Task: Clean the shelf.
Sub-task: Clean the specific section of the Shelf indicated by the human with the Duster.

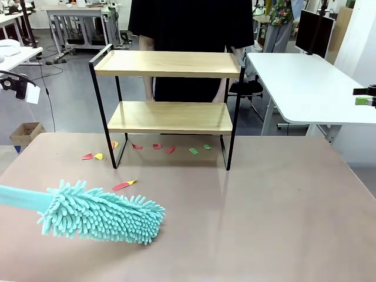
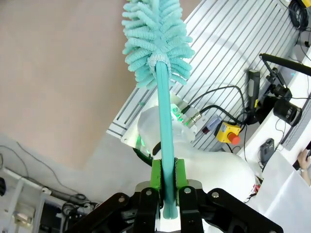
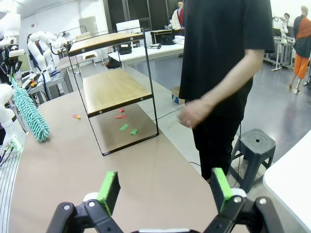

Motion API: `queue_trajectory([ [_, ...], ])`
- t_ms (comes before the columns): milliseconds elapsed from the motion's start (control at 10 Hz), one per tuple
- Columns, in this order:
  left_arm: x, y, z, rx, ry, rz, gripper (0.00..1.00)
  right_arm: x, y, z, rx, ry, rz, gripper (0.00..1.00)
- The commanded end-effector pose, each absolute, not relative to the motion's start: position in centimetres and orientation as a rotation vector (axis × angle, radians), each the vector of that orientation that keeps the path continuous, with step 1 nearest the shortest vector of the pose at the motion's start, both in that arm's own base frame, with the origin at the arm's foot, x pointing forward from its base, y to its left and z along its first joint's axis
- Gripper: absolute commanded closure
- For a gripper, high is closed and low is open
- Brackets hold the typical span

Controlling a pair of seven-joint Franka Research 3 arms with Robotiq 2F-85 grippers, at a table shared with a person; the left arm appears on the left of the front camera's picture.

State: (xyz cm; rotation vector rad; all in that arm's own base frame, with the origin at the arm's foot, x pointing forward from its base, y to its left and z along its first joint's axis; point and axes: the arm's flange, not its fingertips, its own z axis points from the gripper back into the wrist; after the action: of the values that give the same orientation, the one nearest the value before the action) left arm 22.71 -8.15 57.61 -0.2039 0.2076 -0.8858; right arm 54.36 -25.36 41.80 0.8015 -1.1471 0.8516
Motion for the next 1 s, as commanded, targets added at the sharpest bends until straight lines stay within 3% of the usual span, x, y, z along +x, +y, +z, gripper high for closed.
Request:
queue_trajectory([
  [0,22.57,-8.05,57.97,-0.206,0.209,-0.889,0.86,54.27,-25.2,42.06,0.8,-1.145,0.858,0.0],
  [900,22.57,-8.05,57.97,-0.206,0.209,-0.889,0.86,54.27,-25.2,42.06,0.8,-1.145,0.858,0.0],
])
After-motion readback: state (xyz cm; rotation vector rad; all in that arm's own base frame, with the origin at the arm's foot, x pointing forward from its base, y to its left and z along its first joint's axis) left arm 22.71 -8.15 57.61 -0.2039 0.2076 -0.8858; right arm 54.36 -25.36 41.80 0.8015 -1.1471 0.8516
